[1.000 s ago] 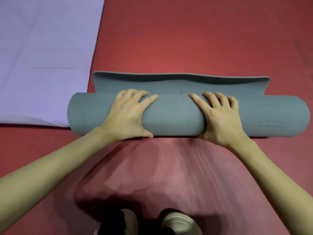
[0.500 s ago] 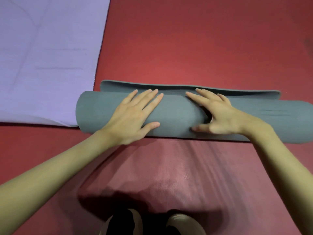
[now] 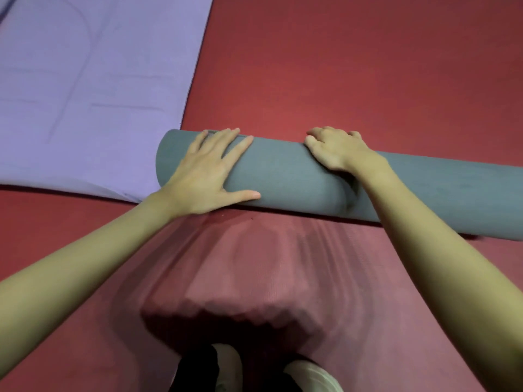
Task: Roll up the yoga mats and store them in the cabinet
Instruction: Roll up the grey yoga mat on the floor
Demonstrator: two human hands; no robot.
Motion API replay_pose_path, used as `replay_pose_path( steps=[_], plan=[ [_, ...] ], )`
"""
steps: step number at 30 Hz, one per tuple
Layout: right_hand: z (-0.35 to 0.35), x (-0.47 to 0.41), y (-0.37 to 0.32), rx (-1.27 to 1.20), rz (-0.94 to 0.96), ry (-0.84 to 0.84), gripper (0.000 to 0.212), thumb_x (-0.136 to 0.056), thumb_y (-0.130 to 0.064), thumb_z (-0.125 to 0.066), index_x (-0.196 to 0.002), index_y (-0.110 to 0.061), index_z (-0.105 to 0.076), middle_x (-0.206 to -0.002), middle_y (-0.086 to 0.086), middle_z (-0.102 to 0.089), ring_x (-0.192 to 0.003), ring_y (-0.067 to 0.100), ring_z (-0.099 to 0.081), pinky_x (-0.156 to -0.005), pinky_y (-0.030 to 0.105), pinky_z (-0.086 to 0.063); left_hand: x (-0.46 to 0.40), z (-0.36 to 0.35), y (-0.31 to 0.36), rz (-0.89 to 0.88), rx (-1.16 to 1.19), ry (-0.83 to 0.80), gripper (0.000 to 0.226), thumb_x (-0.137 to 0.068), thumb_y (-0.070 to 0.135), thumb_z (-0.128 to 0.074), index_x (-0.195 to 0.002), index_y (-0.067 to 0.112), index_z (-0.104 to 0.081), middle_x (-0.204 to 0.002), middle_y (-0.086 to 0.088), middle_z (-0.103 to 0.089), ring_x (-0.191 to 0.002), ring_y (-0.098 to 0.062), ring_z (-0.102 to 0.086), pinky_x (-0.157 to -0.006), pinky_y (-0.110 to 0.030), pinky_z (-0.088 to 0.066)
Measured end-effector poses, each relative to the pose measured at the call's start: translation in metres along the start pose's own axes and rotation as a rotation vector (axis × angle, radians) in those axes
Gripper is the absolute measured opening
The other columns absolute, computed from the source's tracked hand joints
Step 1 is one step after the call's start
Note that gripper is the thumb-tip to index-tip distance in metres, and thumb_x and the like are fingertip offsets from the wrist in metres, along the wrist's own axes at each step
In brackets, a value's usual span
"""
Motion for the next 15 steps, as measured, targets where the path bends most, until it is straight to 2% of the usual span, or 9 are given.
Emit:
replay_pose_path(
  steps=[3, 6, 8, 10, 13, 15],
  plan=[
    [-0.002, -0.01, -0.015, -0.034, 0.025, -0.086, 0.048, -0.1, -0.041, -0.023, -0.126, -0.015, -0.055, -0.138, 0.015, -0.052, -0.125, 0.032, -0.048, -0.105, 0.049, -0.028, 0.003, -0.003, -0.005, 0.041, 0.015, 0.027, 0.098, -0.077, 0.082, -0.032, -0.151, 0.019, -0.024, -0.155, -0.016, -0.026, -0.144, -0.029, -0.022, -0.118, -0.052, -0.011],
    [-0.005, -0.016, -0.029, -0.111, 0.055, -0.157, 0.05, -0.1, -0.044, -0.026, -0.122, -0.015, -0.059, -0.136, 0.017, -0.054, -0.121, 0.033, -0.051, -0.099, 0.043, -0.038, 0.003, -0.007, -0.015, 0.095, 0.028, 0.028, 0.095, -0.078, 0.081, -0.029, -0.151, 0.02, -0.027, -0.154, -0.016, -0.029, -0.144, -0.03, -0.023, -0.118, -0.053, -0.01],
    [-0.006, -0.018, -0.032, -0.138, 0.068, -0.15, 0.053, -0.099, -0.048, -0.027, -0.117, -0.012, -0.062, -0.13, 0.019, -0.057, -0.115, 0.034, -0.054, -0.093, 0.04, -0.041, 0.003, -0.009, -0.019, 0.106, 0.025, 0.024, 0.094, -0.077, 0.082, -0.029, -0.15, 0.023, -0.029, -0.152, -0.014, -0.033, -0.143, -0.029, -0.026, -0.117, -0.053, -0.009],
    [-0.005, -0.014, -0.032, -0.14, 0.074, -0.138, 0.063, -0.097, -0.061, -0.028, -0.112, -0.011, -0.064, -0.121, 0.017, -0.061, -0.107, 0.033, -0.057, -0.086, 0.037, -0.042, 0.003, -0.01, -0.021, 0.116, 0.044, 0.024, 0.095, -0.075, 0.083, -0.031, -0.149, 0.024, -0.03, -0.15, -0.012, -0.036, -0.141, -0.027, -0.029, -0.117, -0.052, -0.011],
    [-0.004, -0.002, -0.035, -0.108, 0.097, -0.212, 0.087, -0.07, -0.092, -0.033, -0.104, -0.019, -0.066, -0.106, 0.008, -0.066, -0.094, 0.028, -0.061, -0.085, 0.039, -0.048, 0.002, -0.008, -0.021, 0.123, 0.088, 0.006, 0.099, -0.071, 0.084, -0.034, -0.149, 0.025, -0.031, -0.149, -0.01, -0.038, -0.14, -0.024, -0.03, -0.116, -0.046, -0.011],
    [-0.003, 0.006, -0.039, -0.044, 0.12, -0.268, 0.101, -0.043, -0.099, -0.049, -0.109, -0.023, -0.06, -0.105, 0.0, -0.063, -0.094, 0.025, -0.061, -0.087, 0.04, -0.05, 0.002, -0.006, -0.022, 0.112, 0.131, -0.035, 0.102, -0.067, 0.085, -0.038, -0.149, 0.024, -0.032, -0.149, -0.009, -0.037, -0.14, -0.023, -0.03, -0.116, -0.045, -0.011]
  ],
)
Point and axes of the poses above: each hand's wrist, its own x-axis away from the middle knuckle, its own z-axis out of the back of the hand, y = z × x, the point moved 5 cm from there along -x, towards the middle knuckle
